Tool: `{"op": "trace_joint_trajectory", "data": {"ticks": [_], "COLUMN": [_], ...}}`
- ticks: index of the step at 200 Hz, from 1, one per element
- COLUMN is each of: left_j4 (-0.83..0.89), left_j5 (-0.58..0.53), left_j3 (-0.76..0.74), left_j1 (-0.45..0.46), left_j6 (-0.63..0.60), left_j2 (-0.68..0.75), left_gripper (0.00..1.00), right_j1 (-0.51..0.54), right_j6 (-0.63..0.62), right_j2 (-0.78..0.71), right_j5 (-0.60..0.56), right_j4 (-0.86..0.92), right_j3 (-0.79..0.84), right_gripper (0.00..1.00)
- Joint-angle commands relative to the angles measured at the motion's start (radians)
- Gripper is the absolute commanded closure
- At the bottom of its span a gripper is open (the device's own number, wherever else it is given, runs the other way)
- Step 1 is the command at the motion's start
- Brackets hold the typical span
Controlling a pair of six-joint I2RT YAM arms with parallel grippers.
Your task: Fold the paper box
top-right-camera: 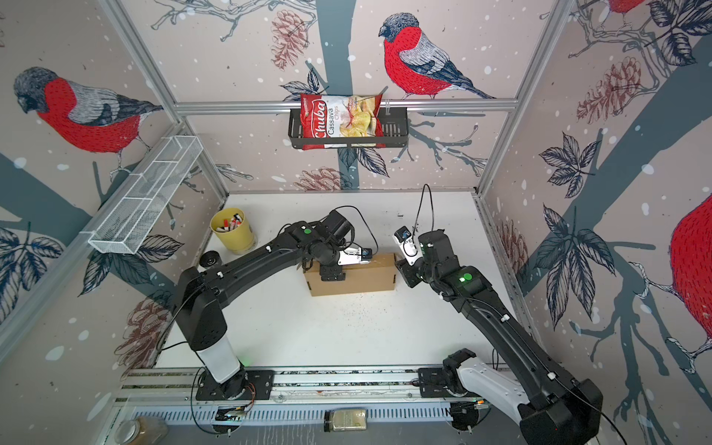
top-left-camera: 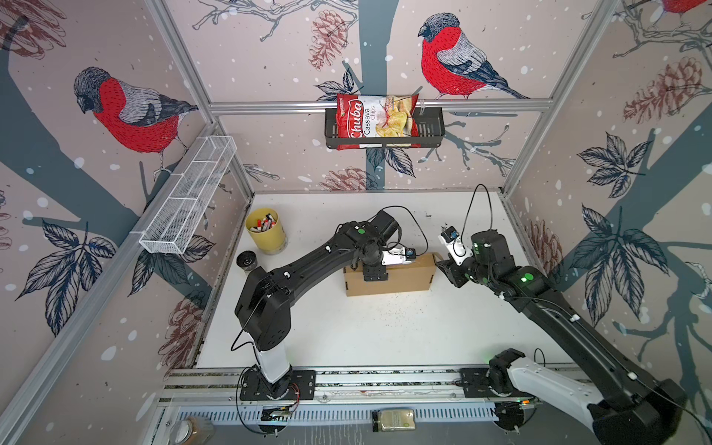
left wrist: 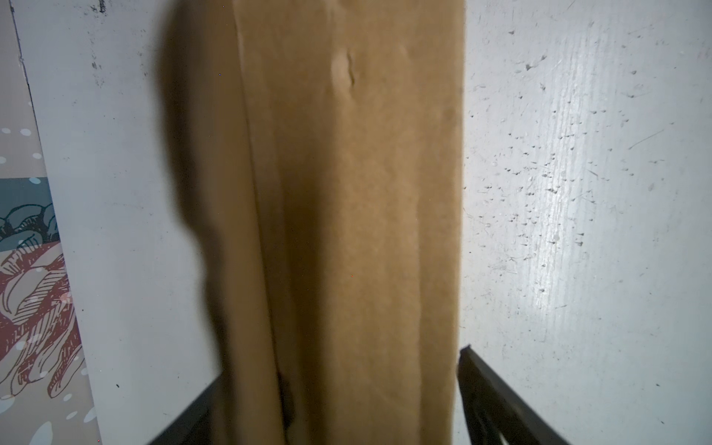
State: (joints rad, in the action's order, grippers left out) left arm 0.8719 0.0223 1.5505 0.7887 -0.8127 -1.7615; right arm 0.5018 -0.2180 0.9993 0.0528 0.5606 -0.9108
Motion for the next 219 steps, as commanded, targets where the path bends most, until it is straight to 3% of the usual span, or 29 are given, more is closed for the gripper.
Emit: {"op": "trace_joint_trajectory", "data": {"ticks": [1,67,156,219], "left_j4": [-0.004,-0.004,0.004,-0.001], "left_j5": [0.012,0.013,0.019,0.001], "left_j3": [0.001,0.009,0.023,0.025], "left_j1": [-0.002,-0.003,-0.002,-0.001], "left_j6": [-0.005,-0.004,0.002,0.017], "left_j2": [0.003,-0.009,-0.024,-0.023], "left_gripper": [0.19,0.2,0.21,0.21], "right_j1": [0.0,0.001,-0.001,-0.001], "right_j6": [-0.043,-0.044,-0.023,0.028], "right_j2": [0.019,0.084,0.108,0.117], "right_j5": [-0.033,-0.033,0.006,0.061], "right_j4": [-0.052,-0.093,-0.151,-0.085], "right_j3": [-0.004,-0.005,0.038,0.004], "right_gripper": [0.51,0.68,0.81,0.91]}}
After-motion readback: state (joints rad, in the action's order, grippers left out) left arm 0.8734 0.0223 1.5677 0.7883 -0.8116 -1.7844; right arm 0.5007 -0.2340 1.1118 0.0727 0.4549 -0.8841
